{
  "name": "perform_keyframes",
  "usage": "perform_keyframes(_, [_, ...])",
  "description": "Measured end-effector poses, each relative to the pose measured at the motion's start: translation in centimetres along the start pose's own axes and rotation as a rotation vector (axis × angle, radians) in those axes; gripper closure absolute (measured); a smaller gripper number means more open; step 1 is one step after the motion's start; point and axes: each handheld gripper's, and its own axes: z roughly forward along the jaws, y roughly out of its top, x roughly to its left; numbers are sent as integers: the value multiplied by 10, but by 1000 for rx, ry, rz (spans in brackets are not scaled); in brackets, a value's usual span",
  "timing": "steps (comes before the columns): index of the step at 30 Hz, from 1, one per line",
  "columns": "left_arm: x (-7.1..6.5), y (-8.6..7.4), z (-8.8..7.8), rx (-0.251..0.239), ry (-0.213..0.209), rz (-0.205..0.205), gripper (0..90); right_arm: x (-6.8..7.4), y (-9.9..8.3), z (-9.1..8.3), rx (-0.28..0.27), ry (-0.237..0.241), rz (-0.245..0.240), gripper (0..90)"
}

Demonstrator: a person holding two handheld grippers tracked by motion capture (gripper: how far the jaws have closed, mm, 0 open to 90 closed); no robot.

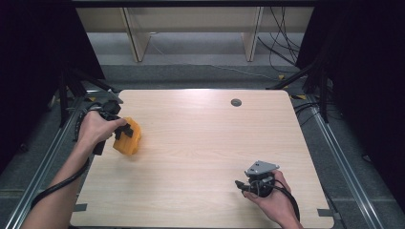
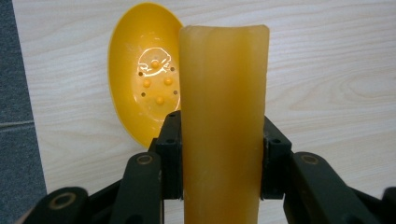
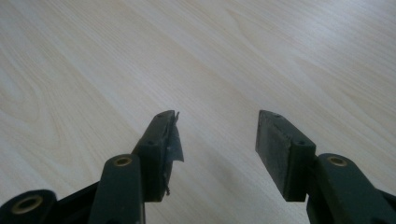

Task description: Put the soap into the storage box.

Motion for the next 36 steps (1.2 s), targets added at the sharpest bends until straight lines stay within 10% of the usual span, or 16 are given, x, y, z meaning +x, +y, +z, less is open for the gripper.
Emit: perform_keyframes(36, [23, 29, 19, 25, 38, -102, 605, 1, 1, -1, -8, 4, 0, 482])
